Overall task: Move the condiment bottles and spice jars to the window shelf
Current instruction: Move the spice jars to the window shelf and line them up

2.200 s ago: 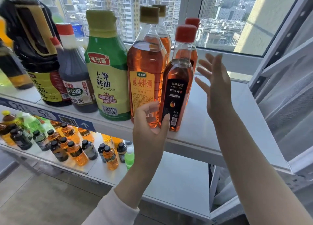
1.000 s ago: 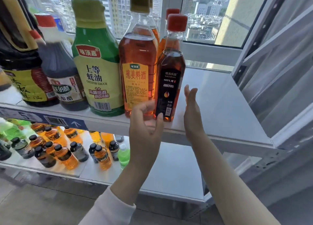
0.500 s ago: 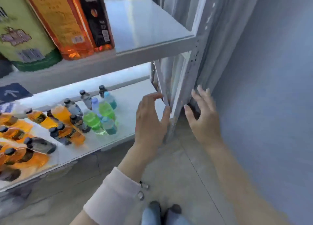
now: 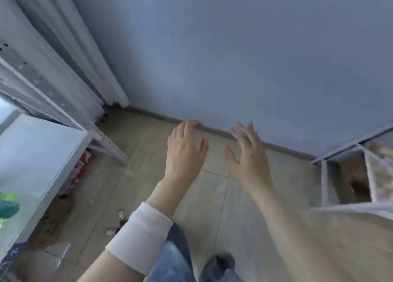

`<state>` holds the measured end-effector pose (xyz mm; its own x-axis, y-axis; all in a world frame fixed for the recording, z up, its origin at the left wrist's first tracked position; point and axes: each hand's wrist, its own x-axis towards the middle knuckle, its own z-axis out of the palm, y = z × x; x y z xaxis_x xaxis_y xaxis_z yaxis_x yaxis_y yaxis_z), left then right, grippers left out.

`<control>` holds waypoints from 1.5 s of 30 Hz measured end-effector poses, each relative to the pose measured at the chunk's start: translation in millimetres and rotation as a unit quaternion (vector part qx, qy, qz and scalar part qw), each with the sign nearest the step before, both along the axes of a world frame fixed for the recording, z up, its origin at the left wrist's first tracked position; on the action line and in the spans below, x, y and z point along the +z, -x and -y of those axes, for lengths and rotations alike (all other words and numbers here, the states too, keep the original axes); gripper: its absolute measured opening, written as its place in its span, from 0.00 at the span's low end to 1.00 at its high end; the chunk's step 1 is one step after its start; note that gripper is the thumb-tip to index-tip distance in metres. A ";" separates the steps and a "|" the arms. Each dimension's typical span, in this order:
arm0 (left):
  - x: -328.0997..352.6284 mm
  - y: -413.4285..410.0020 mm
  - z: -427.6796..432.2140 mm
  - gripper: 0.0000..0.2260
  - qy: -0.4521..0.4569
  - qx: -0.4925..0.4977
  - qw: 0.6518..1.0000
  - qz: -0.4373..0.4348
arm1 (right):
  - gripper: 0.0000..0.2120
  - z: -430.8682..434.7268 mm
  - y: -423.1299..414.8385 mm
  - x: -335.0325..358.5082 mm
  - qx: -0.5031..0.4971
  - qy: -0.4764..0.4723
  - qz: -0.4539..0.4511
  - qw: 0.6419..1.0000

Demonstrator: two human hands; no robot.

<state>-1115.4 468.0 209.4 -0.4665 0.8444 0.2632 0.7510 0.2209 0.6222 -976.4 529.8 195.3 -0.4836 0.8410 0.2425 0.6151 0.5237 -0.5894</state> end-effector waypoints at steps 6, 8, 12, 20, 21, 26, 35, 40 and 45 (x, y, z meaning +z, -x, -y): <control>-11.9 -163.2 -34.6 0.16 0.019 -0.185 0.981 -0.064 | 0.20 16.6 -184.5 -1.2 -0.154 0.006 0.051 0.987; -11.7 -210.7 -40.6 0.15 0.014 -0.241 0.967 -0.079 | 0.20 26.0 -232.5 -0.2 -0.207 0.016 0.058 0.977; -12.6 -290.2 -56.5 0.15 0.003 -0.338 0.935 -0.104 | 0.19 33.7 -310.9 -2.4 -0.285 0.014 0.057 0.957; -16.9 -428.9 -119.1 0.15 -0.016 -0.457 0.883 -0.110 | 0.21 1.6 -443.2 0.3 -0.376 -0.008 0.049 0.925; -15.5 -445.4 -126.9 0.15 -0.023 -0.465 0.879 -0.106 | 0.20 -3.8 -458.0 1.8 -0.388 -0.007 0.042 0.921; -3.4 -524.8 -158.8 0.17 -0.034 -0.525 0.846 -0.094 | 0.19 -23.8 -526.1 13.8 -0.448 -0.036 0.021 0.893; 9.5 -667.8 -188.7 0.18 -0.051 -0.550 0.828 -0.099 | 0.21 -50.1 -666.4 20.4 -0.472 -0.063 0.003 0.879; 17.5 -758.9 -190.8 0.17 -0.079 -0.510 0.853 -0.075 | 0.22 -62.0 -763.9 27.6 -0.440 -0.091 -0.013 0.893; 39.2 -834.6 -197.0 0.17 -0.084 -0.451 0.886 -0.066 | 0.23 -74.5 -854.1 49.7 -0.418 -0.076 -0.025 0.905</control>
<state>-280.8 665.0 248.6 0.4234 0.8013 0.4227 0.6432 -0.5944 0.4826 -122.2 604.3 245.1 0.3219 0.8625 0.3905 0.8082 -0.0355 -0.5878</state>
